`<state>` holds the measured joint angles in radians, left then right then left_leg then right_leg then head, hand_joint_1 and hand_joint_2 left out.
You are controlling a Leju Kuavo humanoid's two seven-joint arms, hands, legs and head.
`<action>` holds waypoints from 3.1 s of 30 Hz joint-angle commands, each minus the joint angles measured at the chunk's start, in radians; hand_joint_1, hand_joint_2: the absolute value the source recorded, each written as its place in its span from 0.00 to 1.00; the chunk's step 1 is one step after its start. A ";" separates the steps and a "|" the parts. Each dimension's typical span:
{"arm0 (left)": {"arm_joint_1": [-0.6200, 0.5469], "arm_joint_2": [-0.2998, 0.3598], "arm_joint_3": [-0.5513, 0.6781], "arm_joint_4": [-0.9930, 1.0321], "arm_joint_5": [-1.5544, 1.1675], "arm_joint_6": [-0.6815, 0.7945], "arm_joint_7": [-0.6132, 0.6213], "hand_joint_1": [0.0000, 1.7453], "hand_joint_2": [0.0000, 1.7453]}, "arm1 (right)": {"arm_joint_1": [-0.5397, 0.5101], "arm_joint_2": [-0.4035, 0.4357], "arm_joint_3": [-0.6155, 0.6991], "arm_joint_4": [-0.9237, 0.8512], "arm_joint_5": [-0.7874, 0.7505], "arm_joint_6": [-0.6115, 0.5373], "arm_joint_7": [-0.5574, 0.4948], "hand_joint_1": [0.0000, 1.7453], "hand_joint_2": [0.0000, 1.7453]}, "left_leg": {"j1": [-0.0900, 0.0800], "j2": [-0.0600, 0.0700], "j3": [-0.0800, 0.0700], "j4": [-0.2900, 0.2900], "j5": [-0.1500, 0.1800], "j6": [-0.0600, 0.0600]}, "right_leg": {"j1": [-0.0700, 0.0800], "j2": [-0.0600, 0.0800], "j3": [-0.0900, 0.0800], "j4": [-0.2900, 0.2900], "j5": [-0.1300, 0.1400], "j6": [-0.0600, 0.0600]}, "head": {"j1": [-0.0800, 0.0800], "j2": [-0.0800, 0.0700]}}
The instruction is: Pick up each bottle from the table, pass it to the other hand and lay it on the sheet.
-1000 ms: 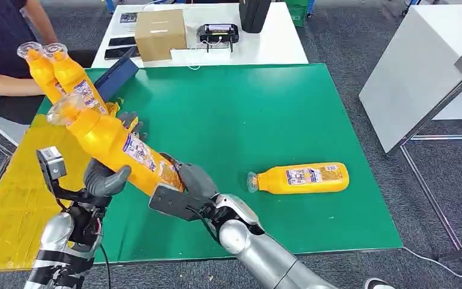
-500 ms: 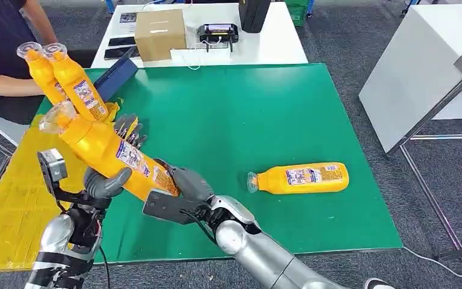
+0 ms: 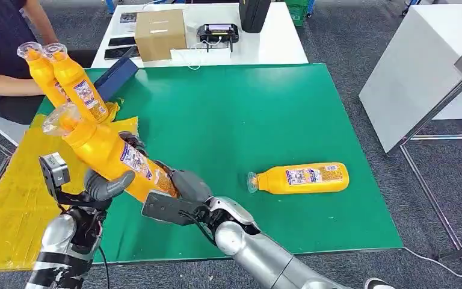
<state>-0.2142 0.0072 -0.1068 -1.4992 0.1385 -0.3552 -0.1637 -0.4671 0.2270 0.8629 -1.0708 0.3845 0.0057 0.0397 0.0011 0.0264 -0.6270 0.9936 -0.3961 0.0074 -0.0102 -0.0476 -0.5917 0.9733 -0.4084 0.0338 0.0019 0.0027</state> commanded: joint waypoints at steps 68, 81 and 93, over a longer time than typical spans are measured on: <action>-0.238 0.303 -0.202 0.522 -1.039 0.322 -0.144 0.00 0.00 | 0.141 -0.659 -0.478 -0.187 0.217 0.301 0.101 0.00 1.00 | 0.000 -0.008 0.003 0.000 0.000 0.001 | 0.000 -0.003 0.006 -0.002 0.000 0.000 | 0.000 0.000; -0.259 0.248 -0.146 0.497 -0.899 0.331 -0.160 0.00 0.00 | 0.110 -0.763 -0.449 -0.075 0.294 0.341 0.027 0.00 1.00 | 0.000 -0.009 0.003 0.001 -0.001 0.001 | -0.001 -0.002 0.007 -0.001 -0.001 0.000 | 0.000 0.000; -0.336 0.086 -0.033 0.460 -0.551 0.199 -0.137 0.00 0.00 | 0.172 -0.813 -0.245 0.109 0.440 0.419 -0.151 1.00 1.00 | 0.001 -0.015 0.005 0.000 0.000 0.001 | 0.001 -0.008 0.010 -0.004 -0.001 0.000 | -0.001 0.000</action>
<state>-0.4499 0.2343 -0.2068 -1.0826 -0.5484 -0.0999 -0.3273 -0.3216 -0.5756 0.4222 -1.1560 0.7961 0.3822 -0.0479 -0.0008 0.0195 -0.6271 0.9945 -0.3953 0.0093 -0.0114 -0.0534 -0.5898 0.9725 -0.4079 0.0351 0.0012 0.0027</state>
